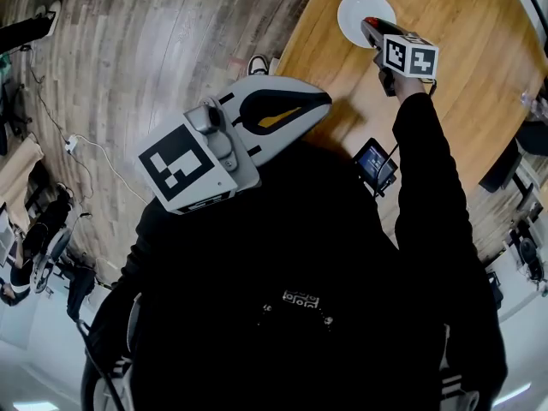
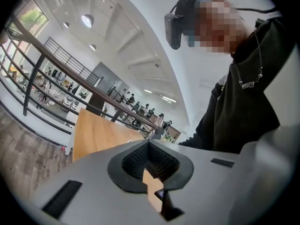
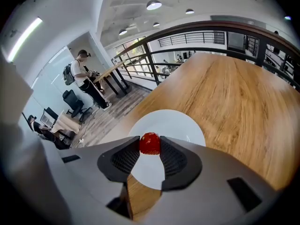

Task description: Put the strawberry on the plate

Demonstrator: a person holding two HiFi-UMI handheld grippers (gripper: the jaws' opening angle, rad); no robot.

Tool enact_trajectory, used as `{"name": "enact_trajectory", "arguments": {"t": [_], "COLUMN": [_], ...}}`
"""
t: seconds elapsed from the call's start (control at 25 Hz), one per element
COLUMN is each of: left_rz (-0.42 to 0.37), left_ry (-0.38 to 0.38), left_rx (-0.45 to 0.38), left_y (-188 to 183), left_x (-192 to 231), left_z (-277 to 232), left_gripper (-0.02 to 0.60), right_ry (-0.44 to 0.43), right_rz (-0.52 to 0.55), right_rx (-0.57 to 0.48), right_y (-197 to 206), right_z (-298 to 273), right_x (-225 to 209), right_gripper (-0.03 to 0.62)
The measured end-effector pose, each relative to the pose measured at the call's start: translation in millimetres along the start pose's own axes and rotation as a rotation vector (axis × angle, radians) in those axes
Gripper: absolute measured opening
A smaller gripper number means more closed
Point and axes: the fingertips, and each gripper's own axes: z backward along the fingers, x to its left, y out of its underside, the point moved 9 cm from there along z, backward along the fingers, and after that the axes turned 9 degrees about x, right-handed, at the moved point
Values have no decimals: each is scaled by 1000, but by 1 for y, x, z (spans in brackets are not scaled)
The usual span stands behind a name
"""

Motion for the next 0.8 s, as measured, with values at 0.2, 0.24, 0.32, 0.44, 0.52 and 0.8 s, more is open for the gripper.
{"name": "enact_trajectory", "arguments": {"t": [0.2,0.24,0.32,0.44,0.52,0.8], "left_rz": [-3,-6,-8,-10,-15,-52], "left_ry": [-19,-21,-21,-22,-22,-23], "left_rx": [1,-2,-5,-3,-3,2], "left_y": [3,3,2,2,1,-4], "left_x": [1,1,1,0,0,-6], "left_z": [-1,-1,0,0,0,2], "left_gripper": [-2,-2,-2,-2,-2,-2], "right_ry": [68,80,97,98,89,40], "right_rz": [42,52,67,75,83,85], "right_rx": [53,59,65,75,82,10], "right_y": [2,2,2,1,-1,-7], "right_z": [-18,-20,-22,-25,-26,-10], "right_x": [-7,-6,-6,-6,-5,4], "right_gripper": [143,143,143,143,152,196]}}
